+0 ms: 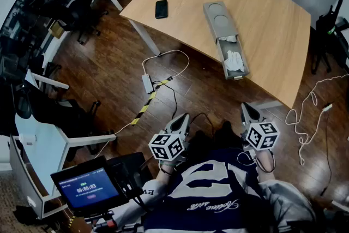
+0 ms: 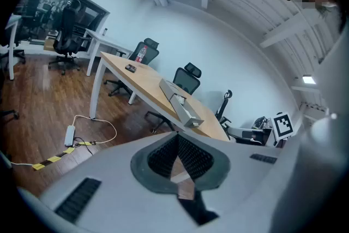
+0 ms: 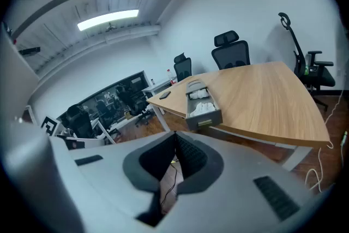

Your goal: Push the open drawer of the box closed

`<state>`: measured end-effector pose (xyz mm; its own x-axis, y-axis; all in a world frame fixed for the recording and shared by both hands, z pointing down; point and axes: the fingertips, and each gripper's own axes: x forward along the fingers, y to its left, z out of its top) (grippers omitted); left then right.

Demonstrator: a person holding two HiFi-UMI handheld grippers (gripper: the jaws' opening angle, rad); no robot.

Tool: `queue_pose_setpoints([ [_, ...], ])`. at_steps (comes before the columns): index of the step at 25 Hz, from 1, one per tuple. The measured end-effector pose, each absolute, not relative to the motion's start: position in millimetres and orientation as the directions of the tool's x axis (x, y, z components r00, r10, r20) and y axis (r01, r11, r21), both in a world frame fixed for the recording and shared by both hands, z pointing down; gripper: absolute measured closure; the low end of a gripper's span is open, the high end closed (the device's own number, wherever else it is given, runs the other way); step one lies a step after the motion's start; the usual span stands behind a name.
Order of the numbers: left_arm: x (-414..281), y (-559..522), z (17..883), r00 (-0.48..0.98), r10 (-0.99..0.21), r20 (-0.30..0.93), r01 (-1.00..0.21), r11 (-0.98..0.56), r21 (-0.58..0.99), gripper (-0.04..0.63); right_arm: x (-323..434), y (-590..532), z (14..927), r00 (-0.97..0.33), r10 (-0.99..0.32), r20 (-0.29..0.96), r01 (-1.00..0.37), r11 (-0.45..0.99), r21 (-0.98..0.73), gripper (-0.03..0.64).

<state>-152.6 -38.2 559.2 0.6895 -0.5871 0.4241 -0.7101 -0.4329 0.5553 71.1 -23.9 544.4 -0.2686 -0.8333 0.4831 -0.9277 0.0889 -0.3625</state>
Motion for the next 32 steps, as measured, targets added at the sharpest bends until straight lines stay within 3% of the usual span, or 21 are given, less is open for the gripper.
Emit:
queue_pose_setpoints([
  [10,-138.8,-86.2,557.9,0.712,-0.565,0.416,-0.695,-0.486,0.530,0.597,84.2,-87.9,579.1,-0.251,-0.801,0.544,-0.952,0.102,-0.290,0.629],
  [20,-56.2,-176.0,527.5,0.760,-0.527,0.381,-0.650,-0.611,0.452,0.597,111.4,-140.4,624.6,-0.311,-0.678,0.667,-0.950,0.252,-0.187,0.627],
  [26,-12.0,-218.5,540.0,0.762,-0.491,0.422,-0.643,-0.644,0.415,0.597,128.7,-178.1,644.7,-0.361,-0.662,0.657,-0.933,0.261,-0.249,0.621],
  [32,-11.3,-230.7,550.4,0.734,-0.500,0.460,-0.676,-0.607,0.418,0.597,133.3,-199.5,646.2,-0.406,-0.641,0.651,-0.914,0.298,-0.276,0.621],
])
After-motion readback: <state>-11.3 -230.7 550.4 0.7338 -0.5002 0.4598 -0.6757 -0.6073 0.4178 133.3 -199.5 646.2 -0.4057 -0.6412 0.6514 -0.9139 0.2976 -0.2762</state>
